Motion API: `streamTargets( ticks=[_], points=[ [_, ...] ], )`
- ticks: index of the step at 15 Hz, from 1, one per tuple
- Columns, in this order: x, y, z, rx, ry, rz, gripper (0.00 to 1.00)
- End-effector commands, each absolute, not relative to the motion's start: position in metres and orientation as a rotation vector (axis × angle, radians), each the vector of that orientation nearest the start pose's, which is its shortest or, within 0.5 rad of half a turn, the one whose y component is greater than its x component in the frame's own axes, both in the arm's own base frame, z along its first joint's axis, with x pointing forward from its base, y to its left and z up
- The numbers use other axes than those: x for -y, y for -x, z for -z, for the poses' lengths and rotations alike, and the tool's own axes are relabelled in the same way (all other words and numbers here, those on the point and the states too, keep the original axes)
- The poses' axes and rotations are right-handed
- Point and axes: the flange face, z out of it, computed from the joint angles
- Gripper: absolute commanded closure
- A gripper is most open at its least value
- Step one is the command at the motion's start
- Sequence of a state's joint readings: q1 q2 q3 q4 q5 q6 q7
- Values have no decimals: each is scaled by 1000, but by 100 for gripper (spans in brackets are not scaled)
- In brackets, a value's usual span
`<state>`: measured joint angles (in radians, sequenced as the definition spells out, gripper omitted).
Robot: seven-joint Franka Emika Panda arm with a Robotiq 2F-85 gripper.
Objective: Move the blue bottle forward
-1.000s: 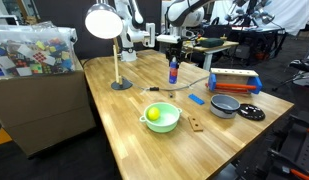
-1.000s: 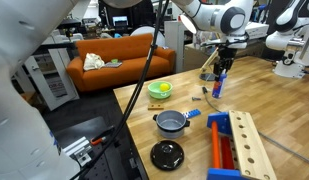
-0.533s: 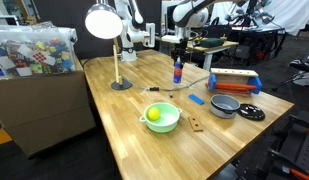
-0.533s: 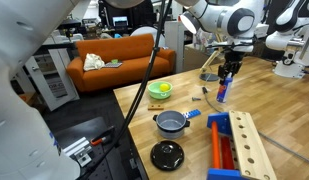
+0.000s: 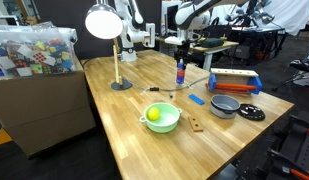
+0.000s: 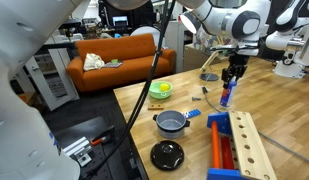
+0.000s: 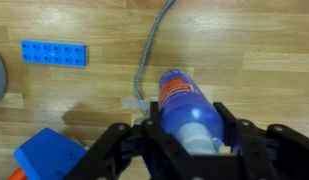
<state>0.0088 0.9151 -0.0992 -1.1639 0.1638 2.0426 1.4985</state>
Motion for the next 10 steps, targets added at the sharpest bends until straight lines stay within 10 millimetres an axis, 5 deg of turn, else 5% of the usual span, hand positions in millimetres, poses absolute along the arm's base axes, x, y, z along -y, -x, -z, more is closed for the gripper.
streamTargets(
  ticks=[1, 4, 6, 10],
  points=[
    [44, -768, -230, -2248, 2137, -70, 70],
    [45, -770, -221, -2246, 2129, -70, 70],
    [45, -771, -225, -2233, 2131, -76, 20],
    [43, -776, -237, -2199, 2111, -50, 2]
  ],
)
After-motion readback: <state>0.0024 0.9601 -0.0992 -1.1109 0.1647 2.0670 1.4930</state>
